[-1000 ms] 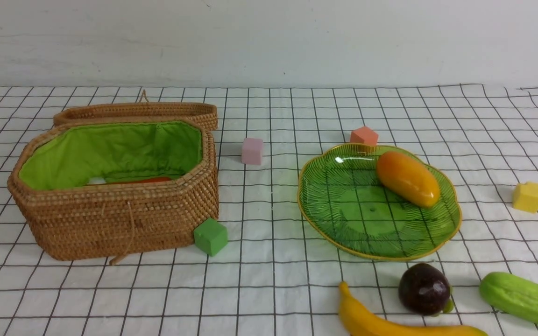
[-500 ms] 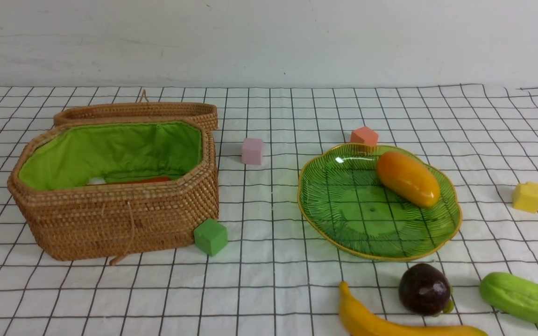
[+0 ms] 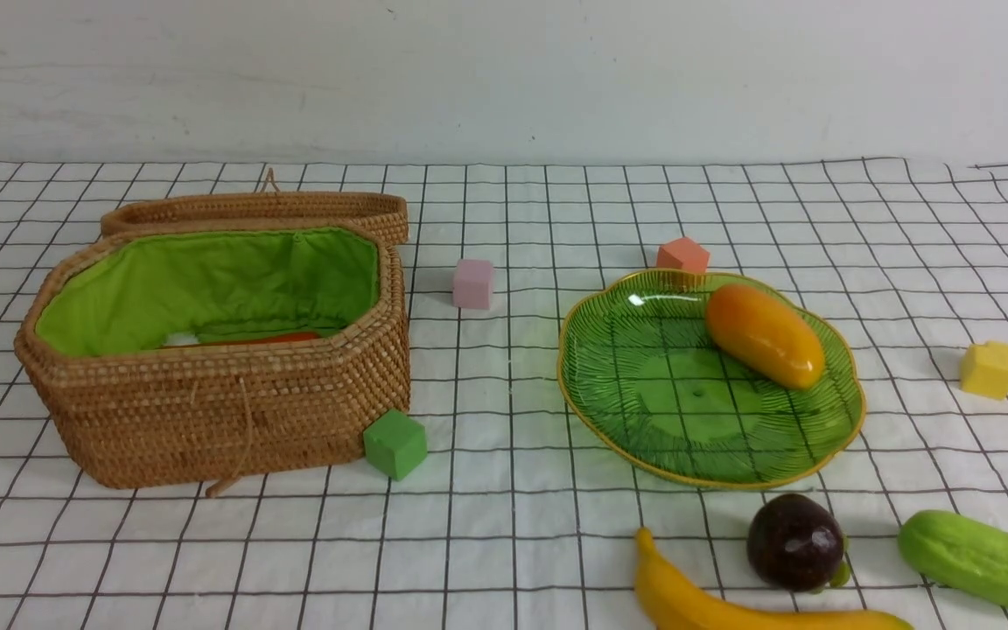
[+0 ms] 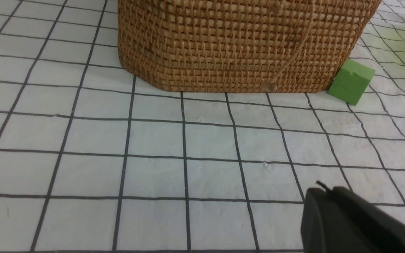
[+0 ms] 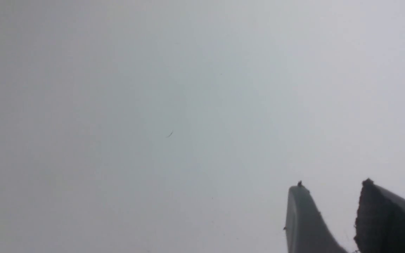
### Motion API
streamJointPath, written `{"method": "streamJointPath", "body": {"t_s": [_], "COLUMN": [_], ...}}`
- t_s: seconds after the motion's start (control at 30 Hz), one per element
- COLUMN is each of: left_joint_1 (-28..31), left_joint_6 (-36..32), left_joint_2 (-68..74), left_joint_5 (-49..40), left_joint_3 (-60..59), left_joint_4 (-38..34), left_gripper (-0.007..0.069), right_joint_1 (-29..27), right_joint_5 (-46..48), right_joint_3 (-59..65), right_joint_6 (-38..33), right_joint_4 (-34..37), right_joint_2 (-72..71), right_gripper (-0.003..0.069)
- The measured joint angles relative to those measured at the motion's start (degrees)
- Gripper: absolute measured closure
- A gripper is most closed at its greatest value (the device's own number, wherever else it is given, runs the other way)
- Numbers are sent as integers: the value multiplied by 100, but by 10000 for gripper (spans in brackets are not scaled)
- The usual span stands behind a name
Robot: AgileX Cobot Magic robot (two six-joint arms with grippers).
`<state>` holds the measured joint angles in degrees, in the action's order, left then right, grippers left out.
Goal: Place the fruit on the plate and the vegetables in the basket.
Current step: Take a chayote with your right arm and place it on the basket on the left.
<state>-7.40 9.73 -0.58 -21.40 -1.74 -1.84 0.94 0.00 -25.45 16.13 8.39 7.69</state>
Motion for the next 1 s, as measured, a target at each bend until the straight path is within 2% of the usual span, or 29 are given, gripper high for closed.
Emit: {"method": "streamJointPath", "body": {"t_s": [0.07, 0.1, 0.13, 0.23, 0.4, 0.57, 0.67, 0.83, 0.9, 1.0], "left_joint_1": [0, 0, 0, 0, 65, 580, 743, 743, 743, 649], "left_joint_6": [0, 0, 0, 0, 0, 0, 0, 0, 0, 0], "left_joint_2": [0, 0, 0, 0, 0, 0, 0, 0, 0, 0], "left_joint_5": [0, 0, 0, 0, 0, -5, 1, -7, -10, -10], "left_joint_3": [0, 0, 0, 0, 0, 0, 0, 0, 0, 0], "left_joint_4": [0, 0, 0, 0, 0, 0, 0, 0, 0, 0], "left_gripper": [613, 613, 613, 608, 603, 599, 596, 592, 589, 586], "right_joint_1": [0, 0, 0, 0, 0, 0, 0, 0, 0, 0], "right_joint_5": [454, 1143, 1221, 2300, 3152, 3976, 4612, 4947, 4868, 4877], "right_joint_3": [-441, -1162, -1231, -2093, -2227, -2227, -2264, -2276, -2295, -2439], "right_joint_6": [0, -64, -86, -481, -787, -952, -1497, -2365, -2759, -3378], "right_joint_4": [-113, -316, -375, -988, -1157, -986, -967, -839, -839, -839], "right_joint_2": [275, 820, 885, 2006, 3156, 3845, 4451, 5357, 5672, 6194], "right_gripper": [414, 414, 414, 414, 415, 418, 407, 347, 303, 195]}}
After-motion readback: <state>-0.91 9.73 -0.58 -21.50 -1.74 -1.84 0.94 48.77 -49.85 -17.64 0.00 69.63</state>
